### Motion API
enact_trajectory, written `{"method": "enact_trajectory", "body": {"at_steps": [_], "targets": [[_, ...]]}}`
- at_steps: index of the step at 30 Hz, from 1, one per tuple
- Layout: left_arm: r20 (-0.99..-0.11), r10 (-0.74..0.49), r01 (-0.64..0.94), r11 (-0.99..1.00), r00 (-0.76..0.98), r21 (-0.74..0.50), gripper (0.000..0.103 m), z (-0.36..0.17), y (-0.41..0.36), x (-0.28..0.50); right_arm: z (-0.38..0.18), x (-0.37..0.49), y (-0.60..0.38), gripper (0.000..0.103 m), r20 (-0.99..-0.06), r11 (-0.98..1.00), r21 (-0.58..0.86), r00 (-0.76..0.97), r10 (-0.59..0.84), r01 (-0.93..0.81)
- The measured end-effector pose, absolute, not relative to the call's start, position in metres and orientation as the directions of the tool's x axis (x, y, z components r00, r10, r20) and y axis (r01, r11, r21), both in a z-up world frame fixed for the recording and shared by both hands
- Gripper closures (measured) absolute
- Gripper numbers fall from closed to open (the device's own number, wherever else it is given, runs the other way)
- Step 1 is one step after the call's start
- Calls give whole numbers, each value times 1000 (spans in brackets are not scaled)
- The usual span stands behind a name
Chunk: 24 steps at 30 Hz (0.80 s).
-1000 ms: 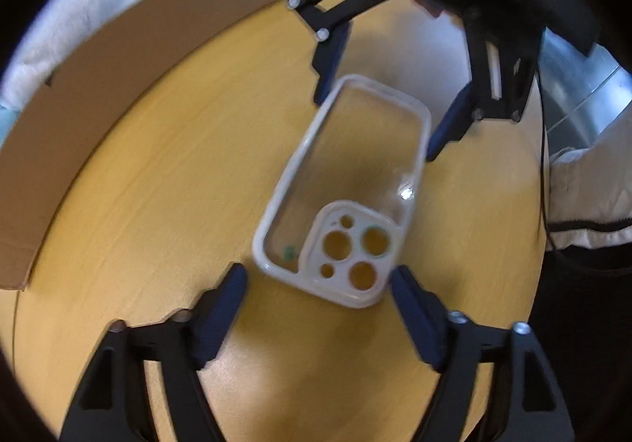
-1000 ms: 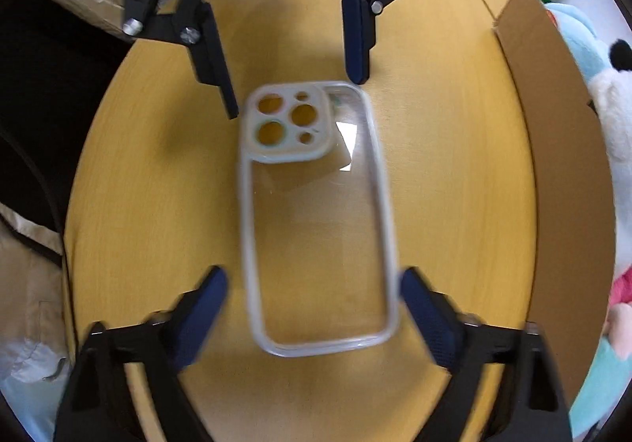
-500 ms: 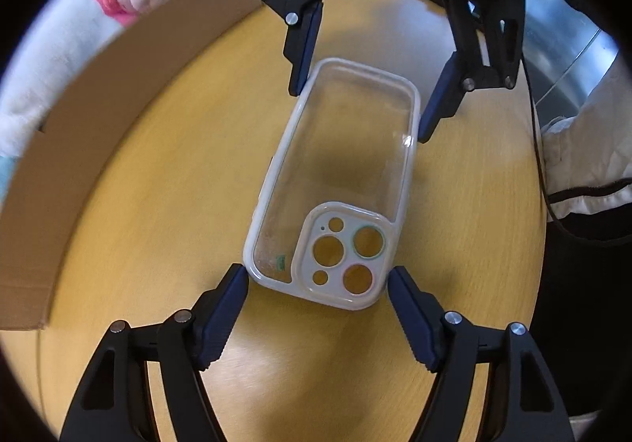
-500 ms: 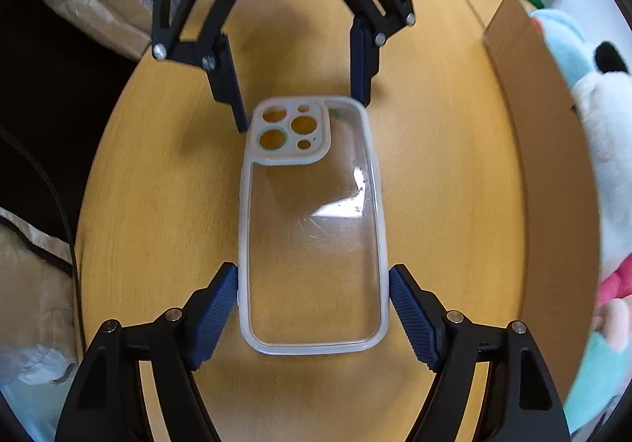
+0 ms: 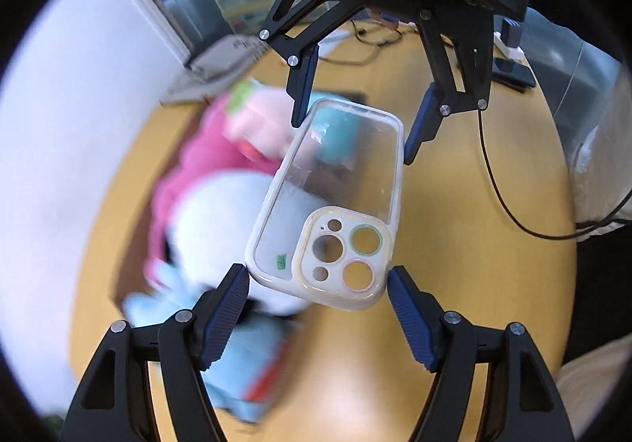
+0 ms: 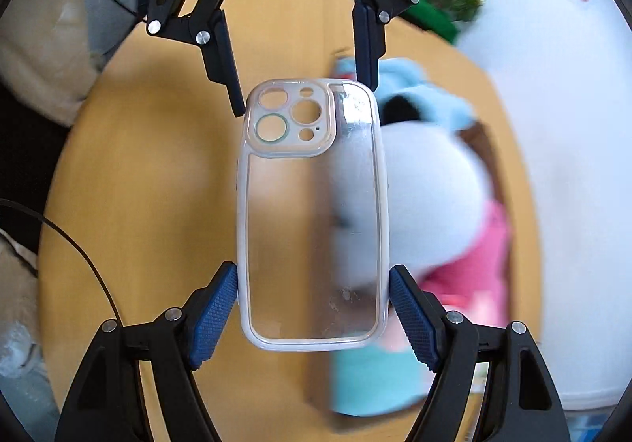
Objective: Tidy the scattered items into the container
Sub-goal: 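Grip the phone case with both grippers and lift it, then carry the phone case with both grippers over the box and drop it on the pink bear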
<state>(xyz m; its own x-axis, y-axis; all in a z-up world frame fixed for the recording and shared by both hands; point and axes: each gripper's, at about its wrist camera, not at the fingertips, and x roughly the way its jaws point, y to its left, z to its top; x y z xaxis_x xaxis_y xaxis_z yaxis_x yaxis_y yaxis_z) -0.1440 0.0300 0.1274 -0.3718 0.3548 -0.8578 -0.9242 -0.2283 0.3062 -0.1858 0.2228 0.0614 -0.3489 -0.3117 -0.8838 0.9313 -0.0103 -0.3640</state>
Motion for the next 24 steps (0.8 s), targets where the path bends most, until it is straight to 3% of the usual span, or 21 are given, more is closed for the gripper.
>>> {"method": "enact_trajectory", "body": {"at_steps": [4,9,15,24], "targets": [[-852,358,-922,-206,-383,328,31,165,28,-196,105,-222,240,22,-851,-57,-415,-410,-329,908],[-859,324,-917,-194,-396,349,31,149,68,-261,131,-259,238,22,-838,-80,-439,-440,-324,895],[-855,331,-916,-186,-399,355,31,145,65,-288,101,-280,202,22,-831,-80,-485,-488,-268,871],[-910,292,-946,-221,-295,236,32,69,78,-345,49,-349,203,22,-883,-106,-367,-381,-274,924]]}}
